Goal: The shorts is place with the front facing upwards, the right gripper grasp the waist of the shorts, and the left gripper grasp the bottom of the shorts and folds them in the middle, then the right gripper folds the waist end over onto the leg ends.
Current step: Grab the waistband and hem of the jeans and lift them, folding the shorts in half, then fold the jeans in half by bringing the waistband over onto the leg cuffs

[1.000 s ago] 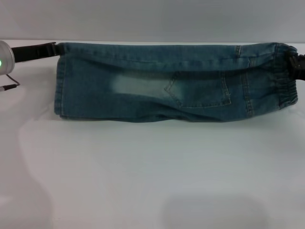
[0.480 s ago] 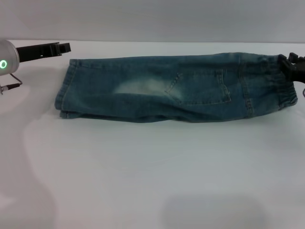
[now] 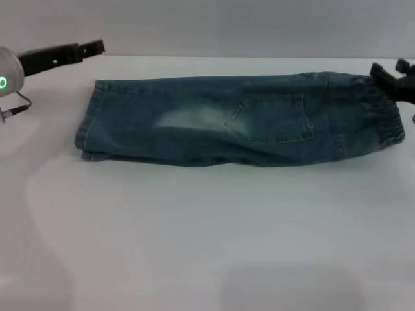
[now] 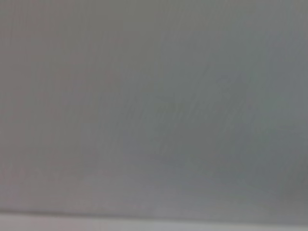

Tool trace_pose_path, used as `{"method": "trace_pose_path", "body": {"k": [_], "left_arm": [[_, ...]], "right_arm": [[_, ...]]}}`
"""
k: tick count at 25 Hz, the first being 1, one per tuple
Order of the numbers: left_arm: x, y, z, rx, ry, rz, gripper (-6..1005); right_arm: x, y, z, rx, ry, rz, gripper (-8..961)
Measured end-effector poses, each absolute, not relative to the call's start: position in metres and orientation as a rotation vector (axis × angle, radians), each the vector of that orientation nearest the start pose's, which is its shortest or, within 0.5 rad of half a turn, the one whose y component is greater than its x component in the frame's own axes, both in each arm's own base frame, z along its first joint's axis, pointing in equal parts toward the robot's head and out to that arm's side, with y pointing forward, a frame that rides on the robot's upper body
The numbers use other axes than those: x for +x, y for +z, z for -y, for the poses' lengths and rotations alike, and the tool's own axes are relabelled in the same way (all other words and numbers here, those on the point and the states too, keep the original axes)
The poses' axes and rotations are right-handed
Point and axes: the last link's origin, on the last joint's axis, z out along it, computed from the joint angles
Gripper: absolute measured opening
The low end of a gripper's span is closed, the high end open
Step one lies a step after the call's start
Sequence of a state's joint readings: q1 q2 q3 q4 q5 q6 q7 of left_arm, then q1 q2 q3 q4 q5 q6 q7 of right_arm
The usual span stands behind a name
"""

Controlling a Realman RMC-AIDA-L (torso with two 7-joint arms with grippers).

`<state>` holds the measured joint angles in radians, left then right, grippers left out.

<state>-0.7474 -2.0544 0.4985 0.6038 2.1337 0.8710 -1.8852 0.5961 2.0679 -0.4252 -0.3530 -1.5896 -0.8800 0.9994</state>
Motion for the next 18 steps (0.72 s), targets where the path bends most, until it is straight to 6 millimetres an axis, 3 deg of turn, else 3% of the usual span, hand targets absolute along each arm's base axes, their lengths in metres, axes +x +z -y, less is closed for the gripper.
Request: {"method": "trace_pose_path", "body": {"k": [2,4,10,11,18], "left_arm": [[-0.275,0.048,-0.445,-1.967,-0.627,1.127,575],[-0.274,0.047,-0.442,-1.964,-0.680,1.110,814],[-0.275,0.044,-0.437,-1.965,-0.740,1.090,817],[-0.279,0.042,-0.429,-1.953,-0.813,1.063,818],[-0.288,0.039,-0.408,-1.946,-0.924,1.002,817]], "right_arm": [[0.324,0.025,-0.397,-1.879,0.648,-0.781,547],[0.319,0.022,-0.397,-1.896,0.676,-0.769,547],[0.315,-0.005,-0.399,-1.949,0.585,-0.741,548],[0.315,-0.008,-0.399,-1.953,0.567,-0.738,548],[0.324,-0.008,-0.399,-1.911,0.522,-0.773,547]]}}
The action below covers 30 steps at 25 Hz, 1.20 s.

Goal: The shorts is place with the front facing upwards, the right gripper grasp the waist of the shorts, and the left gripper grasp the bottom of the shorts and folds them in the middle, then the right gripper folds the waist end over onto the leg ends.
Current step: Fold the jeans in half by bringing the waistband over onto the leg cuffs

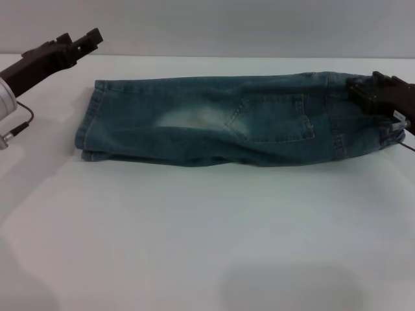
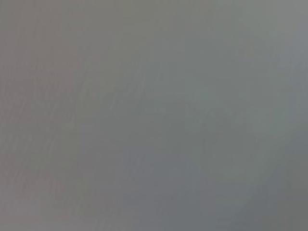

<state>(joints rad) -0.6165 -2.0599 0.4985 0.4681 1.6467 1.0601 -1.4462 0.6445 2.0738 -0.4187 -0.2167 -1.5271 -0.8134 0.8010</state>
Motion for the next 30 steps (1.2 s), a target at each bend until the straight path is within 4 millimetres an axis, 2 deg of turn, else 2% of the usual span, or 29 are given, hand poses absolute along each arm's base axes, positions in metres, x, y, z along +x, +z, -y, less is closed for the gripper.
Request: {"method": "trace_pose_path", "body": {"k": [7,20,27,30], "left_arm": [[-0.288,0.039,-0.404,-1.960,-0.944,1.000,817],[-0.289,0.039,-0.401,-1.963,-0.952,1.000,817],[-0.292,0.039,-0.395,-1.970,-0.972,1.002,817],[-0.293,0.039,-0.393,-1.974,-0.975,0.997,816]], "right_arm": [[0.335,-0.006,-0.400,-1.875,0.446,-0.811,547],[0.343,0.003,-0.400,-1.826,0.438,-0.832,546],[0.343,0.027,-0.389,-1.829,0.598,-0.849,547],[0.340,0.044,-0.383,-1.876,0.670,-0.875,547]]}}
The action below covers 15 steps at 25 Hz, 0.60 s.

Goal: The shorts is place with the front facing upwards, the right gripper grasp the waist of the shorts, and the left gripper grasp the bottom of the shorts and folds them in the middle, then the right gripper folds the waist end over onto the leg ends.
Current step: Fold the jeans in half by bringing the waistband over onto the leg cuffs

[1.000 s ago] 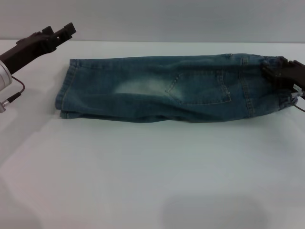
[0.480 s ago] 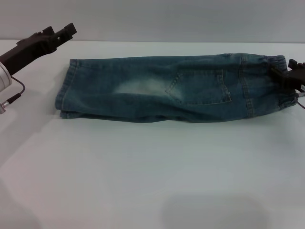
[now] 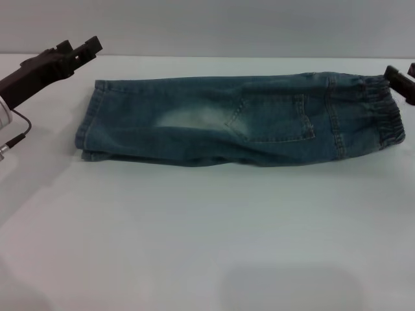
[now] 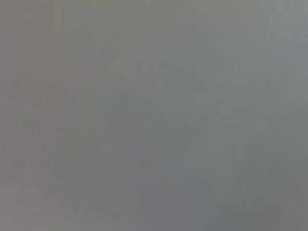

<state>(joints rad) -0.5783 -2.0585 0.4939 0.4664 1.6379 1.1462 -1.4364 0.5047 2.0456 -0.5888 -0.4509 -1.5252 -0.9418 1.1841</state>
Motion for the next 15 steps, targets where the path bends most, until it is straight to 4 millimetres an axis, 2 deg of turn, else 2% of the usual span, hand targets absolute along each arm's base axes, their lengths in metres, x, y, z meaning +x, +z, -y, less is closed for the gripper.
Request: {"method": "trace_pose_path", "body": {"k": [4,7,11,15], "left_arm": [[-0.293,0.039,-0.390,-1.986,-0.979,0.978,817],[-0.292,0.039,-0.389,-1.989,-0.985,0.969,818],[-0.291,0.037,-0.388,-2.001,-0.986,0.954,818],[-0.291,0.033,-0.387,-2.010,-0.983,0.945,818]], "right_arm": [[0.332,0.072,-0.376,-1.996,0.713,-0.960,547],[0.327,0.096,-0.377,-2.090,0.668,-1.025,548],[0.320,0.122,-0.387,-2.189,0.486,-1.112,548],[0.315,0.131,-0.399,-2.246,0.238,-1.147,547]]}}
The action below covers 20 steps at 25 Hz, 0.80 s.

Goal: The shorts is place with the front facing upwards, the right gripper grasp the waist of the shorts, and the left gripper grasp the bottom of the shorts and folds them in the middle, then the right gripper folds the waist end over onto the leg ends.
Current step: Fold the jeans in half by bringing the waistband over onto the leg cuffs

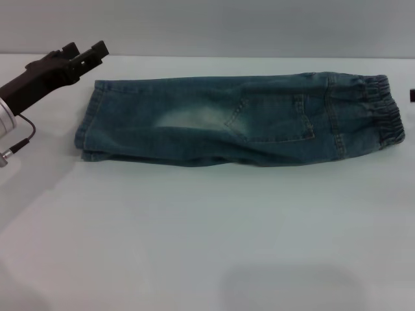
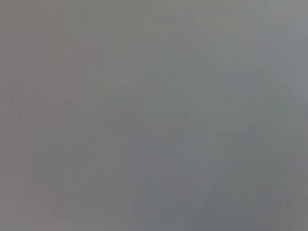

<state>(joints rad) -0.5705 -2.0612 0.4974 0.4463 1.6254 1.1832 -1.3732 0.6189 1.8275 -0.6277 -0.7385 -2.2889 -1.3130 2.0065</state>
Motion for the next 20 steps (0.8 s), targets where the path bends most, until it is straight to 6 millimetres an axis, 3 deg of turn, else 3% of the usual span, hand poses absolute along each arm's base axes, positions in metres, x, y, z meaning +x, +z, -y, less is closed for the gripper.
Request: {"method": "trace_pose_path", "body": {"k": [13,20], "left_arm": [[-0.289,0.031,-0.385,-2.014,-1.001,0.933,817],[-0.290,0.031,-0.383,-2.015,-1.004,0.937,817]], "right_arm": [[0.300,0.083,-0.413,-2.351,-0.132,-1.062,547],[0.301,0.079,-0.415,-2.338,-0.173,-1.037,547]]}}
